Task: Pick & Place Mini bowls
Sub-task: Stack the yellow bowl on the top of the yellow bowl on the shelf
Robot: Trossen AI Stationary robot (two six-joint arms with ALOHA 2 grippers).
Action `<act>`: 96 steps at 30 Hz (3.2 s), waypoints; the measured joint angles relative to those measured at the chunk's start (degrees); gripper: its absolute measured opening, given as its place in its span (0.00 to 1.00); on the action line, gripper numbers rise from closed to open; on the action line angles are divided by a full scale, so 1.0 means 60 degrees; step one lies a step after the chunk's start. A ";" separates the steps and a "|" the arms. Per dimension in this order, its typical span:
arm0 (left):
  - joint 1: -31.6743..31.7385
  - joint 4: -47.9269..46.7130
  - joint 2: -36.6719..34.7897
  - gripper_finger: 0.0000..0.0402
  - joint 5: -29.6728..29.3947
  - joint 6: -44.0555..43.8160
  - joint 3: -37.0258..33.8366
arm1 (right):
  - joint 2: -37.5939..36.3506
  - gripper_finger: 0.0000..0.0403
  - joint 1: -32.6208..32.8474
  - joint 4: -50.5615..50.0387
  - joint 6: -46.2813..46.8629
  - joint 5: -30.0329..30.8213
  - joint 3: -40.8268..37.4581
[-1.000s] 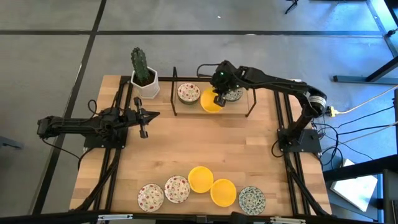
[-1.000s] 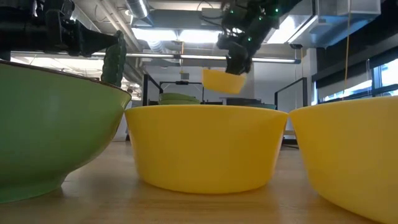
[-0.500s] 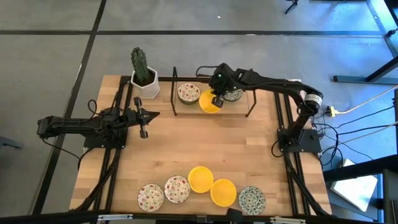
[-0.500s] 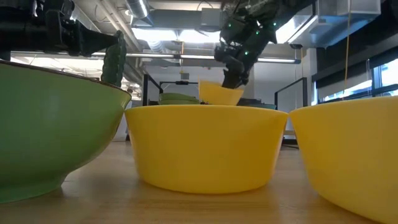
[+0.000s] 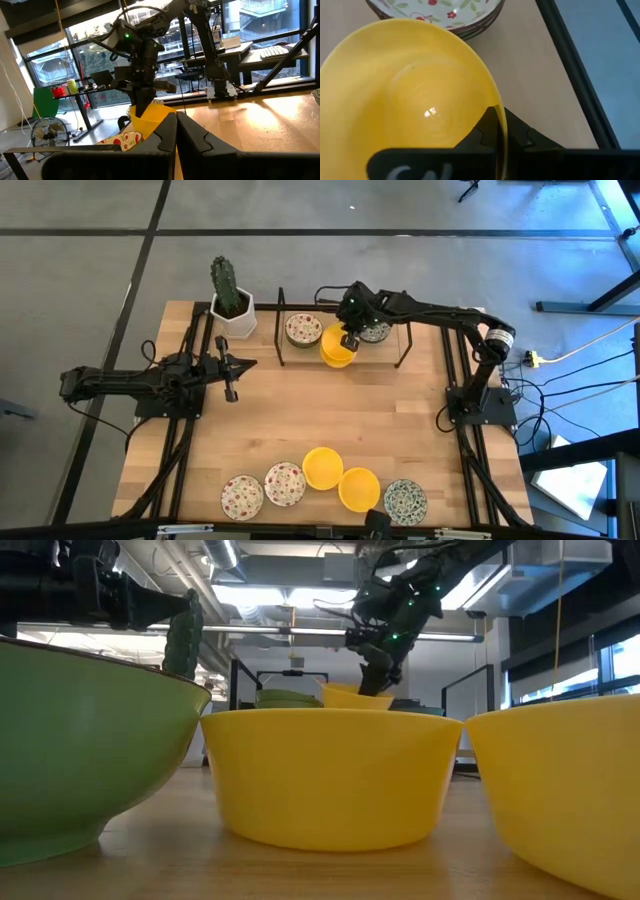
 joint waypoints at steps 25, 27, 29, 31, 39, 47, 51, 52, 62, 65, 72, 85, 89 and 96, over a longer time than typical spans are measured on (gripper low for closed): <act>0.0001 0.0096 0.0000 0.01 0.0000 -0.0015 0.0000 | -0.0002 0.02 -0.0007 -0.0372 0.0047 -0.0415 0.0000; -0.0001 0.0087 0.0000 0.01 0.0000 -0.0016 0.0000 | -0.0002 0.03 -0.0003 -0.0376 0.0019 -0.0416 0.0000; -0.0001 0.0087 0.0000 0.00 0.0000 -0.0016 0.0000 | -0.0002 0.05 -0.0007 -0.0374 0.0015 -0.0413 0.0000; 0.0001 0.0087 0.0000 0.01 0.0000 -0.0016 0.0000 | -0.0002 0.08 -0.0007 -0.0377 0.0011 -0.0417 0.0000; 0.0003 0.0083 0.0000 0.02 0.0000 -0.0016 0.0000 | -0.0002 0.20 -0.0005 -0.0266 0.0011 -0.0413 0.0000; 0.0001 0.0076 0.0000 0.01 0.0000 -0.0018 0.0002 | -0.0002 0.23 0.0064 -0.0290 0.0017 -0.0389 0.0695; -0.0001 0.0072 0.0000 0.01 0.0000 -0.0020 0.0000 | -0.0013 0.20 0.0577 -0.1445 -0.0148 0.0451 0.1757; 0.0001 0.0072 0.0000 0.01 0.0000 -0.0018 0.0002 | -0.0016 0.18 0.0833 -0.1725 -0.0263 0.0691 0.1959; 0.0001 0.0066 0.0000 0.01 0.0000 -0.0020 0.0000 | -0.0020 0.01 0.3661 -0.4019 -0.0424 0.1381 0.1835; 0.0000 0.0061 0.0000 0.01 0.0007 -0.0023 0.0000 | -0.0016 0.01 0.4070 -0.4067 -0.0201 0.1267 0.1426; 0.0003 0.0061 0.0000 0.02 0.0011 -0.0024 0.0000 | -0.0002 0.01 0.4225 -0.3071 -0.0441 0.0938 0.0288; 0.0000 0.0061 0.0000 0.02 0.0004 -0.0020 0.0000 | -0.0002 0.01 0.3413 -0.1266 -0.0443 0.0962 -0.0769; 0.0000 0.0061 0.0000 0.01 0.0004 -0.0020 0.0000 | -0.0002 0.01 0.3295 -0.1016 -0.0422 0.0929 -0.0769; 0.0003 0.0063 0.0000 0.02 0.0000 -0.0020 0.0002 | -0.0002 0.01 0.3034 -0.0906 -0.0452 0.0935 -0.0769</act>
